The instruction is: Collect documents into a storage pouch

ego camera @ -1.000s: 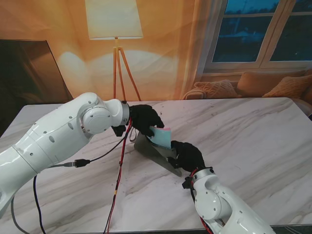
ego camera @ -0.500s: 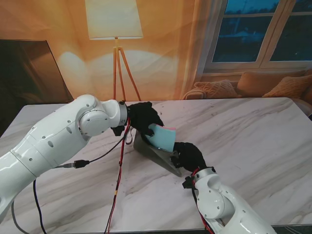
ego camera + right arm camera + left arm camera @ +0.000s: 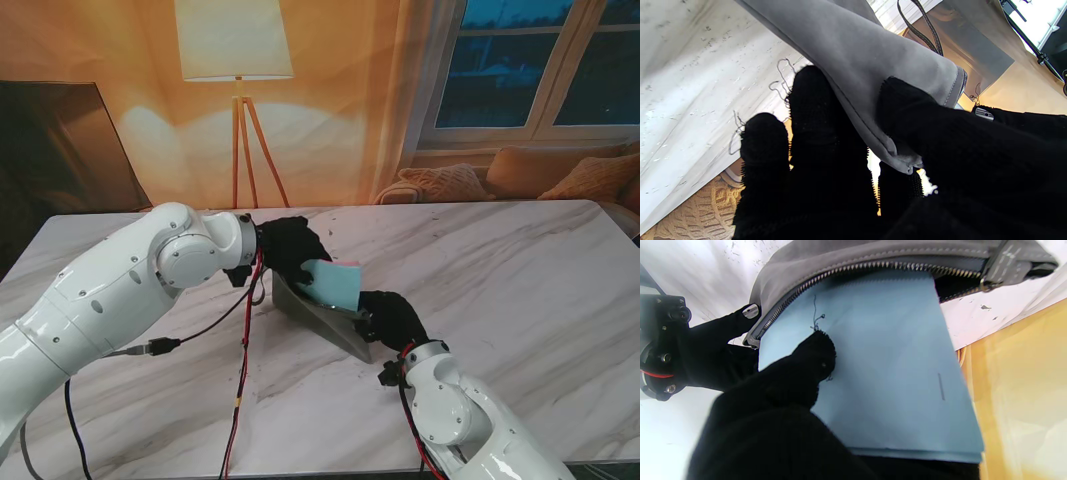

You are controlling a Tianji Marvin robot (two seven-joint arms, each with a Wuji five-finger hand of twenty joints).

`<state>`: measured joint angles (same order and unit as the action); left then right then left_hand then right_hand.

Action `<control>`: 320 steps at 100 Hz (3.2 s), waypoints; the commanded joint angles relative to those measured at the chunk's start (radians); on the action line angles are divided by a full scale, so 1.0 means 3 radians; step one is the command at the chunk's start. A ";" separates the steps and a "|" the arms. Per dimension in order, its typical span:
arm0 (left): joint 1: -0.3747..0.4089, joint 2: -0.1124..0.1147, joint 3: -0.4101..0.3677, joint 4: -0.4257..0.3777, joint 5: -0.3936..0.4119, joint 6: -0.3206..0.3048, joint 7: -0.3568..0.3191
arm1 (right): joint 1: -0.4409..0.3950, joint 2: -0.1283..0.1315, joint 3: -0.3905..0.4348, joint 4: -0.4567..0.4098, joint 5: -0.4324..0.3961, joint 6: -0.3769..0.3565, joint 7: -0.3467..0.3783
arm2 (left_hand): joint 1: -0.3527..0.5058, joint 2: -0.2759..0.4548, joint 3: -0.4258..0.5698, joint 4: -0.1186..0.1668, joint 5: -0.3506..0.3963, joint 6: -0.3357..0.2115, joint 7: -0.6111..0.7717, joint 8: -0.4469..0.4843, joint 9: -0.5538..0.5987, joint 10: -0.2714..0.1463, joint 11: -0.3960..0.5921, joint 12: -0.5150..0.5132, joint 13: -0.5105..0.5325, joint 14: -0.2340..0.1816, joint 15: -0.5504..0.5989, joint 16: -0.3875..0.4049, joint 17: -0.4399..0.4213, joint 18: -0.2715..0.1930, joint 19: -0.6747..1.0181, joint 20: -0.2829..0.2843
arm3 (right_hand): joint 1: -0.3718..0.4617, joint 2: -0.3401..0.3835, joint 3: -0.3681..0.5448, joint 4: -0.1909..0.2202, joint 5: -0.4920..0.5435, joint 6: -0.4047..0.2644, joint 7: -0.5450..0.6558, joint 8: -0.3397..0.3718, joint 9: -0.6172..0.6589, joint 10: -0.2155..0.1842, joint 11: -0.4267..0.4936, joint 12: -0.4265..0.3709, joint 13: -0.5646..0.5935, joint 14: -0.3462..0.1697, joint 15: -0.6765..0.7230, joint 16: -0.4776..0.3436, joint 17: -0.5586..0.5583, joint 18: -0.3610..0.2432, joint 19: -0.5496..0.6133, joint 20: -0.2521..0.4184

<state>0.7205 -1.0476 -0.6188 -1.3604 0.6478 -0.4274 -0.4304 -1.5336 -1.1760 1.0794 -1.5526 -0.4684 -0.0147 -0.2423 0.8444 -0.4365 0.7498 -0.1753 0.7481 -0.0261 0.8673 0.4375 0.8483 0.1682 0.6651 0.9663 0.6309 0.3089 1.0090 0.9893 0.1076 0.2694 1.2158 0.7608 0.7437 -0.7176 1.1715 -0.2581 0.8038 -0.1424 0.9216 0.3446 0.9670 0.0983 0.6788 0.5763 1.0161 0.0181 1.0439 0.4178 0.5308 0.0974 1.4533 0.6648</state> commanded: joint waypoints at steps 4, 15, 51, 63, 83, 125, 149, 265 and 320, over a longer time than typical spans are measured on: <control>0.0012 0.0020 0.0002 -0.0009 0.0027 -0.0028 -0.0063 | -0.0010 0.0004 0.0015 -0.0019 0.0022 0.0003 0.0057 | 0.0186 0.0198 -0.0214 -0.0085 -0.0080 -0.0031 -0.0123 -0.0018 -0.0048 0.0019 0.0143 0.0185 0.0000 0.0002 0.0193 0.0166 -0.0067 -0.0105 0.0054 0.0031 | -0.0123 0.0112 -0.0019 -0.0058 0.0053 -0.0011 0.0246 0.0061 0.0065 -0.0085 0.0005 0.0056 0.0013 -0.0136 0.0023 0.0045 -0.0034 -0.0080 0.0048 -0.0017; -0.0017 0.0025 0.0049 0.0002 -0.0040 -0.0033 -0.0109 | -0.0007 0.0006 0.0027 -0.0012 0.0033 -0.0007 0.0071 | 0.0447 0.0308 -0.0510 -0.0059 -0.0057 -0.0013 -0.0069 0.0093 0.0004 0.0006 0.0556 0.0471 0.0103 -0.0039 0.0608 0.0509 -0.0047 -0.0106 0.0175 0.0167 | -0.0311 0.0052 0.0000 -0.0087 -0.0014 0.0009 0.0210 0.0060 -0.0011 -0.0092 0.0035 0.0049 -0.0014 -0.0157 0.0004 0.0126 -0.0062 -0.0085 0.0036 0.0009; -0.0025 0.0058 -0.0027 -0.0042 0.0148 -0.0098 -0.0141 | -0.0012 0.0006 0.0047 -0.0005 0.0042 -0.0019 0.0070 | 0.0346 0.0166 -0.0205 0.0136 -0.0076 -0.0199 0.0491 0.0660 0.0266 -0.0008 0.1401 0.0559 0.0543 -0.0175 0.1327 0.0808 0.0195 -0.0040 0.0326 0.0469 | -0.0526 0.0012 0.0016 -0.0124 -0.0129 0.0036 0.0152 0.0065 -0.0142 -0.0103 0.0095 0.0029 -0.0107 -0.0162 -0.0069 0.0226 -0.0136 -0.0087 -0.0002 0.0031; -0.0042 0.0067 -0.0016 -0.0028 0.0176 -0.0128 -0.0156 | -0.0009 0.0010 0.0050 0.0004 0.0040 -0.0034 0.0085 | 0.0314 0.0141 -0.0139 0.0157 -0.0074 -0.0232 0.0530 0.0750 0.0264 0.0000 0.1446 0.0574 0.0543 -0.0196 0.1352 0.0818 0.0190 -0.0043 0.0322 0.0482 | -0.0724 -0.0038 0.0072 -0.0128 -0.0238 0.0098 0.0008 0.0068 -0.0262 -0.0120 0.0110 -0.0017 -0.0147 -0.0149 -0.0120 0.0267 -0.0178 -0.0071 -0.0042 0.0048; -0.0082 0.0077 0.0033 -0.0008 0.0172 -0.0159 -0.0189 | -0.0016 0.0022 0.0074 -0.0009 0.0059 -0.0002 0.0149 | 0.0292 0.0119 -0.0088 0.0170 -0.0065 -0.0262 0.0544 0.0804 0.0262 0.0008 0.1480 0.0588 0.0547 -0.0215 0.1374 0.0830 0.0189 -0.0047 0.0317 0.0488 | -0.0972 0.0126 0.0163 0.0099 -0.0351 0.0249 -0.0641 0.0337 -0.0454 -0.0112 0.0073 -0.0103 -0.0255 -0.0110 -0.0199 0.0318 -0.0278 -0.0040 -0.0118 0.0104; -0.0119 0.0014 0.0179 0.0123 0.0077 -0.0100 -0.0035 | -0.0002 0.0012 0.0054 0.0028 0.0032 -0.0017 0.0092 | 0.0166 0.0107 -0.0086 0.0034 -0.0070 -0.0031 0.0227 0.0143 0.0259 -0.0040 0.1078 0.0306 0.0446 -0.0060 0.0928 0.0556 0.0204 -0.0067 0.0272 0.0394 | -0.0324 0.0095 0.0070 -0.0106 -0.0258 0.0120 0.0002 0.0075 -0.0138 -0.0089 0.0071 0.0059 -0.0082 -0.0140 -0.0091 0.0251 -0.0108 -0.0064 -0.0033 0.0116; -0.0078 0.0038 0.0122 0.0069 0.0098 -0.0144 -0.0073 | 0.0002 -0.0001 0.0044 0.0032 0.0059 0.0000 0.0060 | -0.0328 0.0049 0.0084 0.0057 -0.0191 0.0053 -0.0181 0.0060 -0.0049 0.0038 0.0253 -0.0207 0.0065 0.0061 0.0113 0.0039 0.0004 -0.0061 0.0147 0.0194 | -0.0248 0.0311 -0.0092 -0.0103 -0.0116 0.0072 0.0166 0.0033 -0.0039 -0.0071 0.0084 0.0067 -0.0025 -0.0154 -0.0031 0.0278 -0.0068 -0.0079 0.0011 0.0103; 0.0662 -0.0079 -0.0752 -0.0183 -0.0099 0.0555 0.0392 | -0.0006 0.0007 0.0047 0.0015 0.0085 0.0003 0.0106 | 0.0648 0.0135 -0.0244 -0.0099 0.0186 -0.0085 0.0233 0.0137 0.0562 0.0153 0.0454 -0.0424 0.0783 0.0198 0.0341 -0.0354 0.0927 0.0177 0.0701 0.0347 | -0.0487 0.0134 -0.0041 -0.0107 -0.0222 0.0095 0.0107 0.0023 -0.0138 -0.0078 0.0113 0.0043 -0.0082 -0.0125 -0.0060 0.0308 -0.0123 -0.0062 0.0009 0.0085; 0.0739 -0.0131 -0.0738 0.0043 -0.0151 0.0502 0.0663 | -0.0066 0.0001 0.0162 -0.0076 0.0073 -0.0007 0.0046 | 0.0659 0.0163 -0.0221 -0.0087 0.0192 -0.0147 0.0315 0.0549 0.0495 0.0148 0.0425 -0.0323 0.0622 0.0213 0.0307 -0.0319 0.0732 0.0155 0.0601 0.0348 | -0.0275 0.0486 -0.0299 -0.0071 0.0057 0.0081 0.0222 0.0005 0.0131 -0.0025 0.0226 0.0107 0.0096 -0.0105 0.0072 0.0328 0.0014 -0.0053 0.0152 0.0104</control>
<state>0.9330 -1.0772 -0.8400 -1.3682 0.5978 -0.2656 -0.2629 -1.5503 -1.1756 1.1238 -1.5649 -0.4498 -0.0151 -0.2395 0.9687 -0.4162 0.6593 -0.2081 0.7648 -0.0012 0.8536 0.5389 0.9807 0.2049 0.7756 0.8469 0.8165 0.3196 1.0649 0.8731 0.3606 0.3463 1.4021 0.8714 0.6676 -0.5929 1.0827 -0.2762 0.7788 -0.1205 0.9331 0.3433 0.9668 0.0923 0.7154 0.5928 1.0177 0.0108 1.0551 0.5209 0.5289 0.0875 1.4649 0.6850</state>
